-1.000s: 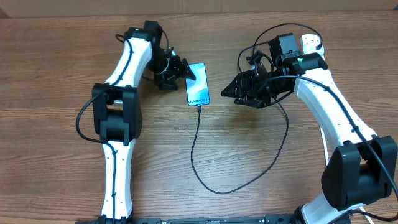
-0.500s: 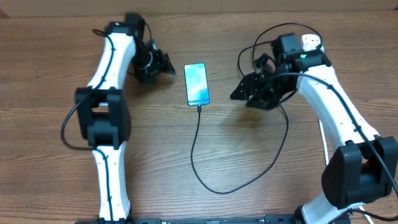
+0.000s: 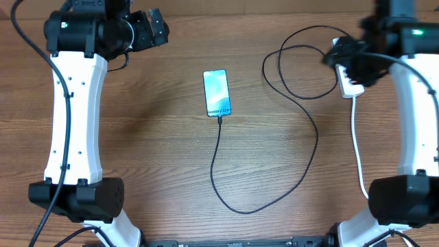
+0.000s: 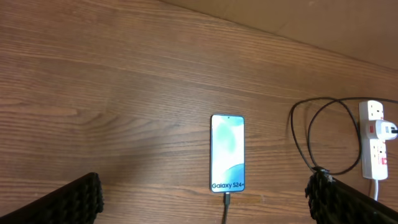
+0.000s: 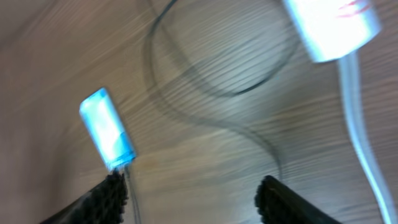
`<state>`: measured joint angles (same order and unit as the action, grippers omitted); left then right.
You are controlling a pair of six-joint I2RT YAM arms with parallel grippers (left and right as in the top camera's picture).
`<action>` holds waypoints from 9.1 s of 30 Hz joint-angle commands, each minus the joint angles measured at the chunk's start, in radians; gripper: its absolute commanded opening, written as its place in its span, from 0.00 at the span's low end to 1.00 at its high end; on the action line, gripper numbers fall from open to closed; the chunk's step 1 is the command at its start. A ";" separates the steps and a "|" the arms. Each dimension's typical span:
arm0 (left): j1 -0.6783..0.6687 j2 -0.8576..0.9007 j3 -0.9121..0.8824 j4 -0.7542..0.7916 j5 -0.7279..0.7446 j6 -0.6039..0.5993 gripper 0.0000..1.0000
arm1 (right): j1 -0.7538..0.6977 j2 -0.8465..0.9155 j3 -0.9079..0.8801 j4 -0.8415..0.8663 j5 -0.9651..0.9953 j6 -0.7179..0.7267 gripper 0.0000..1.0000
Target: Plug charger to phone and switch on socket
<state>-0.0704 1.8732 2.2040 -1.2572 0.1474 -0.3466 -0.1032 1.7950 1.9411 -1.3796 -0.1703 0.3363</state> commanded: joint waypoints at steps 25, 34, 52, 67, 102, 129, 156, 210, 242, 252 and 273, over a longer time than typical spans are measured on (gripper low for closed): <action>-0.003 0.007 -0.003 -0.071 -0.025 -0.020 1.00 | -0.251 0.298 0.001 0.453 0.394 0.003 1.00; -0.003 0.007 -0.003 -0.071 -0.025 -0.020 1.00 | -0.249 0.428 0.001 0.467 0.363 0.003 1.00; -0.003 0.007 -0.003 -0.071 -0.024 -0.020 1.00 | -0.221 0.524 0.001 0.516 0.281 0.008 1.00; -0.003 0.007 -0.003 -0.071 -0.025 -0.020 1.00 | -0.211 0.526 0.001 0.534 0.280 0.008 1.00; -0.003 0.007 -0.003 -0.071 -0.025 -0.020 1.00 | -0.211 0.577 0.001 0.546 0.253 0.008 1.00; -0.003 0.007 -0.003 -0.071 -0.025 -0.020 1.00 | -0.251 0.590 0.005 0.521 0.164 0.035 1.00; -0.003 0.007 -0.003 -0.071 -0.024 -0.020 1.00 | -0.262 0.590 0.010 0.548 0.122 0.030 1.00; -0.003 0.007 -0.003 -0.071 -0.025 -0.020 1.00 | -0.262 0.609 -0.023 0.539 0.048 -0.011 1.00; -0.003 0.007 -0.003 -0.071 -0.024 -0.020 1.00 | -0.257 0.632 0.061 0.497 0.111 0.014 1.00; -0.003 0.007 -0.003 -0.071 -0.024 -0.020 1.00 | -0.257 0.653 0.061 0.484 0.007 -0.031 1.00; -0.003 0.007 -0.003 -0.071 -0.025 -0.020 1.00 | -0.277 0.564 0.064 0.407 0.011 -0.032 1.00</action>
<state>-0.0704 1.8755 2.2024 -1.3247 0.1368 -0.3496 -0.3790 2.4027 2.0037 -0.9558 -0.1539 0.3134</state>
